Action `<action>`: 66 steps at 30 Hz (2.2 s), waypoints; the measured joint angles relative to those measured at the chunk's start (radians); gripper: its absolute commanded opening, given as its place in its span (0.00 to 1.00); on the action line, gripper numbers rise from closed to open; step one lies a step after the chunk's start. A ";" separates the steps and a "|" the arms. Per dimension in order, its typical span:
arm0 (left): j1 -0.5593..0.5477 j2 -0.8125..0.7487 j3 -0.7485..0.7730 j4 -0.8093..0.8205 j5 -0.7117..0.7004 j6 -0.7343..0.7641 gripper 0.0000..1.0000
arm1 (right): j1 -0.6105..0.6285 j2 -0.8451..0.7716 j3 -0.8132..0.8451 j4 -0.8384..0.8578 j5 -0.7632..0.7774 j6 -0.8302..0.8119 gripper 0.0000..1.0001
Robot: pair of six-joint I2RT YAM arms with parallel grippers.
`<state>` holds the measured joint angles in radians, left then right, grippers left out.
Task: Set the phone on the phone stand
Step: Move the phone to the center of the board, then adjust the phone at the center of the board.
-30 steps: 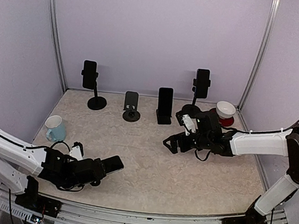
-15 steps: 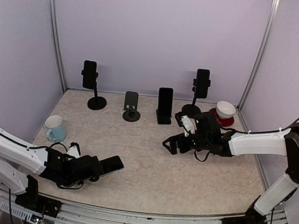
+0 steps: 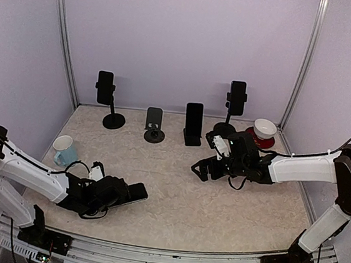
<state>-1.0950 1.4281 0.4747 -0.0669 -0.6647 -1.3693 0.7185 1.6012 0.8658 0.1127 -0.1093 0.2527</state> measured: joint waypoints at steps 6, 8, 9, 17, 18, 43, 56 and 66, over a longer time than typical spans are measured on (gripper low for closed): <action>0.024 0.135 0.066 0.141 -0.023 0.106 0.99 | 0.000 0.000 0.000 0.000 0.006 0.000 1.00; 0.032 0.181 0.096 0.182 -0.022 0.152 0.99 | 0.000 0.000 0.000 0.000 0.009 0.000 1.00; 0.037 0.198 0.108 0.200 -0.018 0.173 0.99 | 0.000 0.000 0.000 0.000 0.010 -0.001 1.00; 0.116 0.322 0.161 0.484 0.146 0.436 0.99 | 0.000 0.005 0.000 0.000 0.014 -0.003 1.00; 0.128 0.340 0.172 0.521 0.183 0.461 0.99 | 0.000 0.007 0.000 0.000 0.016 -0.004 1.00; 0.003 0.074 0.195 0.442 0.277 0.509 0.99 | 0.025 0.117 0.018 -0.003 -0.037 -0.005 1.00; -0.061 0.188 0.121 0.513 0.220 0.412 0.99 | 0.060 0.170 0.075 -0.055 0.093 -0.034 1.00; -0.021 0.326 0.138 0.615 0.293 0.407 0.99 | 0.067 0.183 0.091 -0.083 0.141 -0.054 1.00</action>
<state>-1.1160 1.7538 0.6125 0.5484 -0.3717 -0.9627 0.7853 1.7847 0.9569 0.0299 0.0319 0.1986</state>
